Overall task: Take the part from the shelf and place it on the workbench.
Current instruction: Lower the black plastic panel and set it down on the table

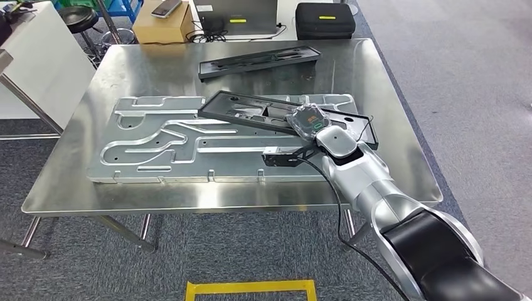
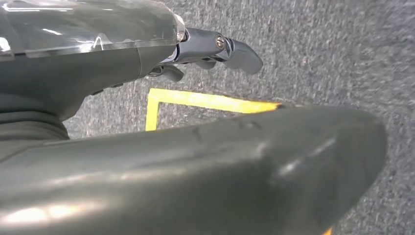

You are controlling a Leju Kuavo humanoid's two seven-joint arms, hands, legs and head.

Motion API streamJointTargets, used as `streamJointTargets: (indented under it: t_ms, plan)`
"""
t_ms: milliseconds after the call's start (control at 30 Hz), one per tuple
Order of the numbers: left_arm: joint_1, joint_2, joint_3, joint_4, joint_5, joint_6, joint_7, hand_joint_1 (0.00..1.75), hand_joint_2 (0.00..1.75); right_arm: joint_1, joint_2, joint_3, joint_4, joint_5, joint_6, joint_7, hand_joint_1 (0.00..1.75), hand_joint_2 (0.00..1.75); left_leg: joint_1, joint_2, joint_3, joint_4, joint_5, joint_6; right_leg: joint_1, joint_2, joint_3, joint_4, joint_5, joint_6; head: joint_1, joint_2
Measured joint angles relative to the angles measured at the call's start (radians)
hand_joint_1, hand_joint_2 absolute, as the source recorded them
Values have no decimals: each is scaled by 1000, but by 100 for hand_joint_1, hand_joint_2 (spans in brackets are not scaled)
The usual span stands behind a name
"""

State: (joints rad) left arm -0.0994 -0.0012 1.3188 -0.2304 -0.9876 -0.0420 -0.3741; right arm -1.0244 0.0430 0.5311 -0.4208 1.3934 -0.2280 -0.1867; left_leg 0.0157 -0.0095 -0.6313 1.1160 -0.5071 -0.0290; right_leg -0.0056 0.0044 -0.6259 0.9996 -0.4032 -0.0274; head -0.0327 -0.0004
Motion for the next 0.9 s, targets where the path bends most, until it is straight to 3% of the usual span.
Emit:
streamJointTargets:
  t_ms: [67, 100, 133, 167, 233, 300, 400, 467, 567, 600, 633, 667, 700, 767, 833, 867, 900]
  plan:
    - [1, 2, 0, 0, -3, 0, -6, 0, 0, 16, 3, 9, 23, 3, -22, -6, 175, 175, 1, 2, -70, 136, -54, -6, 2, 1, 4, 1, -4, -5, 0, 0]
    - [1, 3, 0, 0, -5, 1, -10, 0, 0, 28, 4, 12, 32, 5, -33, -9, 175, 175, 1, 2, -94, 175, -60, -8, 4, 1, 6, 1, -6, -5, 0, 0]
    - [2, 4, -1, 0, -7, 2, -13, 0, 0, 41, 4, 16, 39, 5, -45, -14, 175, 175, 1, 2, -99, 175, -45, -8, 4, 1, 9, 2, -9, -5, 0, 0]
    - [3, 5, -1, 0, -9, 3, -17, 0, 0, 52, 4, 18, 45, 6, -59, -19, 175, 175, 1, 2, -84, 132, -12, -7, 4, 2, 12, 4, -12, -3, 0, 0]
    - [4, 9, -1, 0, -10, 7, -24, 0, 0, 67, 4, 23, 54, 10, -95, -31, 175, 175, -1, 3, -20, -9, 60, 0, 6, 3, 15, 9, -19, 2, 0, 0]
    - [3, 13, -1, 0, -12, 13, -28, 0, 0, 76, 4, 27, 62, 20, -131, -44, 175, 175, -4, 2, 19, -94, 88, 11, 9, 5, 14, 13, -23, 10, 0, 0]
    - [4, 15, -2, 0, -16, 23, -31, 0, 0, 86, 7, 35, 68, 36, -162, -60, 175, 175, -3, 2, 25, -106, 88, 26, 9, 7, 15, 14, -26, 23, 0, 0]
    - [2, 16, -2, 0, -17, 25, -32, 0, 0, 87, 8, 39, 71, 41, -166, -64, 175, 175, 1, 5, 30, -114, 91, 38, 8, 6, 0, 54, -55, 35, 0, 0]
    - [0, 16, -4, 0, -17, 26, -32, 0, 0, 94, 8, 45, 76, 46, -170, -72, 175, 175, 2, 6, 32, -116, 92, 45, 2, 3, -86, 234, -142, 48, 0, 0]
    - [1, 16, -5, 0, -17, 28, -32, 0, 0, 97, 8, 48, 78, 50, -174, -78, 175, 175, 2, 6, 32, -116, 92, 45, -1, 3, -111, 282, -155, 51, 0, 0]
    - [1, 16, -6, 0, -17, 30, -31, 0, 0, 99, 8, 51, 80, 54, -177, -85, 175, 175, 2, 6, 33, -115, 92, 45, -3, 2, -119, 295, -148, 53, 0, 0]
    - [1, 16, -7, 0, -18, 33, -31, 0, 0, 100, 9, 53, 81, 58, -180, -91, 175, 175, 2, 5, 33, -114, 91, 44, -6, 1, -108, 271, -125, 53, 0, 0]
    - [1, 16, -8, 0, -18, 36, -31, 0, 0, 100, 11, 56, 82, 61, -183, -97, 175, 175, 2, 5, 34, -112, 89, 42, -8, 0, -80, 214, -90, 52, 0, 0]
    - [1, 16, -9, 0, -18, 40, -30, 0, 87, 100, 16, 60, 82, 65, -187, -103, 87, 87, 1, 4, 35, -106, 84, 34, -7, -2, -14, 80, -38, 46, 0, 0]
    - [0, 16, -10, 0, -18, 43, -31, 0, 175, 101, 24, 62, 82, 64, -190, -109, 0, 0, -2, 4, 34, -104, 82, 22, -2, -1, 13, 23, -28, 35, 0, 0]
    - [0, 16, -10, 0, -18, 44, -32, 0, 175, 102, 27, 63, 83, 63, -191, -112, 0, 0, -2, 4, 34, -105, 81, 16, 0, 0, 13, 22, -28, 29, 0, 0]
    - [1, 16, -11, 0, -19, 44, -32, 0, 131, 104, 30, 63, 84, 61, -192, -116, 0, 0, -1, 4, 34, -105, 81, 10, -1, 0, 14, 19, -26, 23, 0, 0]
